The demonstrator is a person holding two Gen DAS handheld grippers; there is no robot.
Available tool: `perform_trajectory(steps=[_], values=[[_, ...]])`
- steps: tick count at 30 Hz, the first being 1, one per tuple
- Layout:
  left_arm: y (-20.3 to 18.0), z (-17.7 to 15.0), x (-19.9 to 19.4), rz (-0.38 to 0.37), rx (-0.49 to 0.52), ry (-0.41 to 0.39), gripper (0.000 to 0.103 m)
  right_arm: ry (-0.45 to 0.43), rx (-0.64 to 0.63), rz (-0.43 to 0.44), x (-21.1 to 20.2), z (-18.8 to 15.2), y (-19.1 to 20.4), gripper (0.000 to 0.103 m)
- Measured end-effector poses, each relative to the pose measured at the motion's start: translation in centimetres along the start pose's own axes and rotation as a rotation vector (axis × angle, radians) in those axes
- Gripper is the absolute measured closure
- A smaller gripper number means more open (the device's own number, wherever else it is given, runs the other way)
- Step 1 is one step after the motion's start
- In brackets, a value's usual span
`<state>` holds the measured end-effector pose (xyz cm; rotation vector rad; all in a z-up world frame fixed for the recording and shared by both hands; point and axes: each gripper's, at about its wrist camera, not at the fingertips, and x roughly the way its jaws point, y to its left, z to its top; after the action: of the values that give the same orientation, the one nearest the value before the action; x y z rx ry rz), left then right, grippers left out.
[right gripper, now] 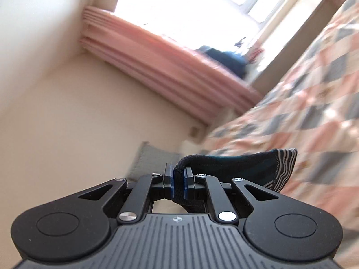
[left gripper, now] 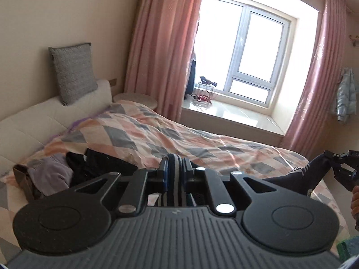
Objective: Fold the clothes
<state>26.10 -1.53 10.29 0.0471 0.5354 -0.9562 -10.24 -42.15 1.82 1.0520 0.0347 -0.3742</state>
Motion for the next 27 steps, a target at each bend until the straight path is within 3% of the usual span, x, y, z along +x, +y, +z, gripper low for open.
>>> perform_trajectory(steps=[4,6,8,10,13,16,18,22,27], values=[[-5.3,-6.7,4.1,0.024,0.015,0.124,0.092,0.019,-0.023,-0.338,-5.3,1.0,-6.6,0.093],[-7.0,-10.5,7.3,0.073,0.043,0.225,0.089,0.021,-0.009,-0.517,-7.1,0.4,-11.2,0.083],[-7.4,-14.3,9.5,0.14,0.052,0.316,0.085,0.074,0.07,-0.622,-8.8,-0.7,-15.6,0.068],[-8.3,-17.5,10.5,0.182,0.069,0.379,0.087,0.098,0.13,-0.632,-11.4,-2.9,-18.1,0.067],[-9.7,-20.8,9.1,0.126,0.068,0.441,0.086,0.1,0.175,-0.61,-15.2,-6.0,-19.4,0.055],[-13.7,-22.9,8.8,0.062,0.109,0.516,0.082,0.104,0.198,-0.625,-16.3,-8.9,-18.5,0.053],[-16.3,-23.5,8.9,0.021,0.178,0.552,0.075,0.106,0.212,-0.637,-16.8,-10.8,-17.7,0.052],[-20.8,-24.8,9.8,-0.058,0.348,0.593,0.074,0.11,0.239,-0.662,-17.7,-14.7,-16.3,0.046],[-22.8,-23.7,11.0,-0.162,0.516,0.585,0.073,0.114,0.272,-0.692,-18.9,-19.5,-14.4,0.041]])
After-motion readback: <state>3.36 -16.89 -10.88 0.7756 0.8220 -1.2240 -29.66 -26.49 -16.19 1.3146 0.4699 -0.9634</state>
